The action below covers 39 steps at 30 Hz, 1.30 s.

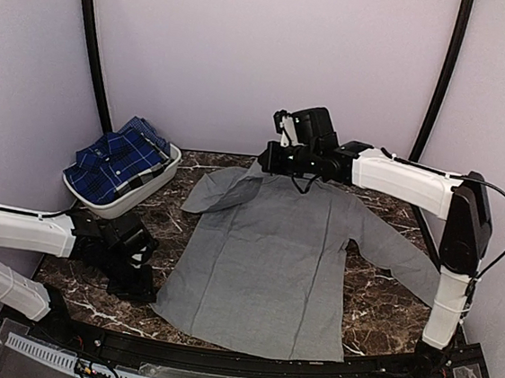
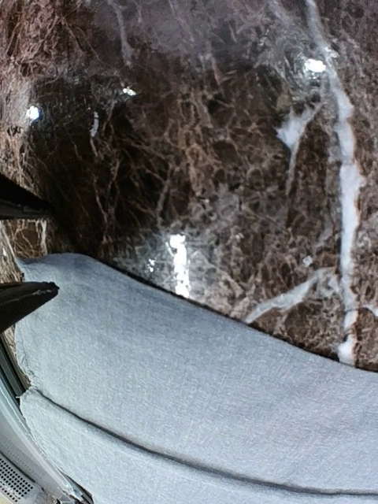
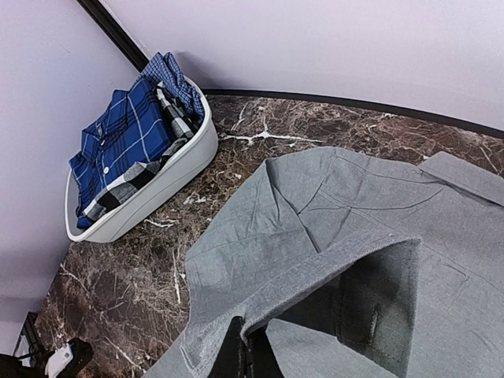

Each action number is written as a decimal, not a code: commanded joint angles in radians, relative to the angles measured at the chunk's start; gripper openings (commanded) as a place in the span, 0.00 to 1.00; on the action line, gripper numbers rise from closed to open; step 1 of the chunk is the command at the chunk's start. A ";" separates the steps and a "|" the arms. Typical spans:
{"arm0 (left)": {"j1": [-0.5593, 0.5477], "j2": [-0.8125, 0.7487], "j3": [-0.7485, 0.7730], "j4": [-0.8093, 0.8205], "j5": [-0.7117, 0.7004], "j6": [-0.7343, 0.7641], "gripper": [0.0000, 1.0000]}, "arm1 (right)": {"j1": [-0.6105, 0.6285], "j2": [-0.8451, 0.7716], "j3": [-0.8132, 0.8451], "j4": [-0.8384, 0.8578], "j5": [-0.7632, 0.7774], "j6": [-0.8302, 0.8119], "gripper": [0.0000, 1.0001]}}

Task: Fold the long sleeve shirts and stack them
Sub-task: Pick up the shirt from the corner of the board, then fold the flattened shirt at the center of the board.

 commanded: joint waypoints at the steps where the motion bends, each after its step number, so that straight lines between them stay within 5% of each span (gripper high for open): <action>1: -0.018 0.011 -0.026 0.014 0.013 -0.011 0.26 | 0.007 -0.054 -0.022 0.004 0.033 0.000 0.00; 13: -0.028 0.012 0.024 0.043 0.002 0.026 0.01 | 0.008 -0.107 0.016 -0.074 0.126 -0.045 0.00; 25: -0.058 0.013 0.238 0.042 0.069 0.228 0.00 | -0.069 -0.206 0.047 -0.180 0.325 -0.171 0.00; 39: -0.186 0.326 0.478 0.050 0.207 0.423 0.00 | -0.271 -0.478 -0.217 -0.170 0.415 -0.195 0.00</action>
